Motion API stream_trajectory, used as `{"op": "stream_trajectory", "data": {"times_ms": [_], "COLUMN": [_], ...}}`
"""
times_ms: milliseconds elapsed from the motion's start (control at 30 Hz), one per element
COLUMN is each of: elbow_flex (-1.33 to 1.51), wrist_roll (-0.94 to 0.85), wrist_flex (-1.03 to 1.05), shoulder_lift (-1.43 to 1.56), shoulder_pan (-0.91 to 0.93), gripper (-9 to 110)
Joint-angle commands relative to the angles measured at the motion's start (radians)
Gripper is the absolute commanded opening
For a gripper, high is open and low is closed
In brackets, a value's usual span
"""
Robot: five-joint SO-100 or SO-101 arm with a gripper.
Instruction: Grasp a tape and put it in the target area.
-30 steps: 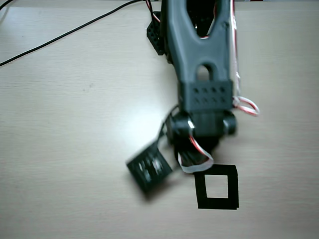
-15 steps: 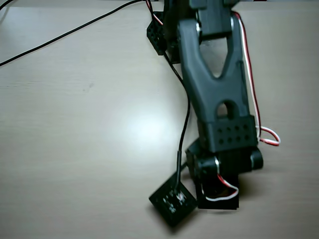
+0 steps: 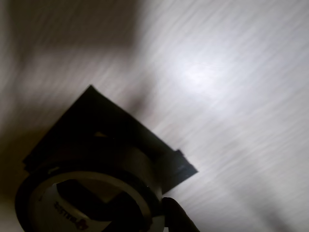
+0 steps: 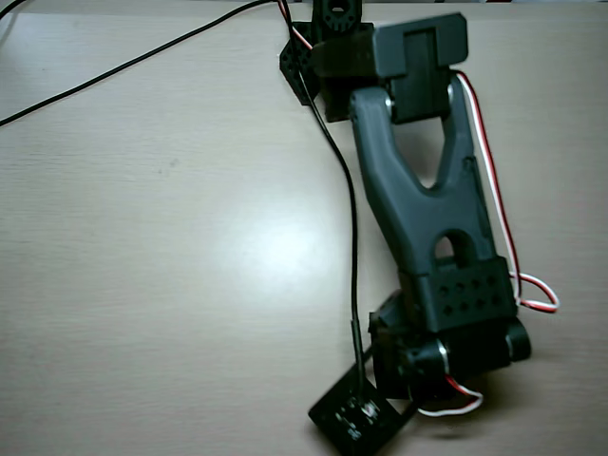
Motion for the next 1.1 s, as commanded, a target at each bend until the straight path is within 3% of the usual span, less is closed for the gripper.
{"op": "stream_trajectory", "data": {"times_ms": [0, 200, 367, 667, 867, 1067], "elbow_flex": [-0.08, -0.071, -0.074, -0.034, -0.051, 0.161], "wrist_roll": [0.006, 0.025, 0.044, 0.043, 0.008, -0.055], "wrist_flex": [0.008, -0.002, 0.012, 0.074, 0.181, 0.126], "shoulder_lift": [-0.015, -0.051, -0.046, 0.118, 0.276, 0.437], "shoulder_pan": [-0.003, 0.005, 0.006, 0.014, 0.112, 0.31], "gripper": [0, 1, 10, 14, 14, 12]}}
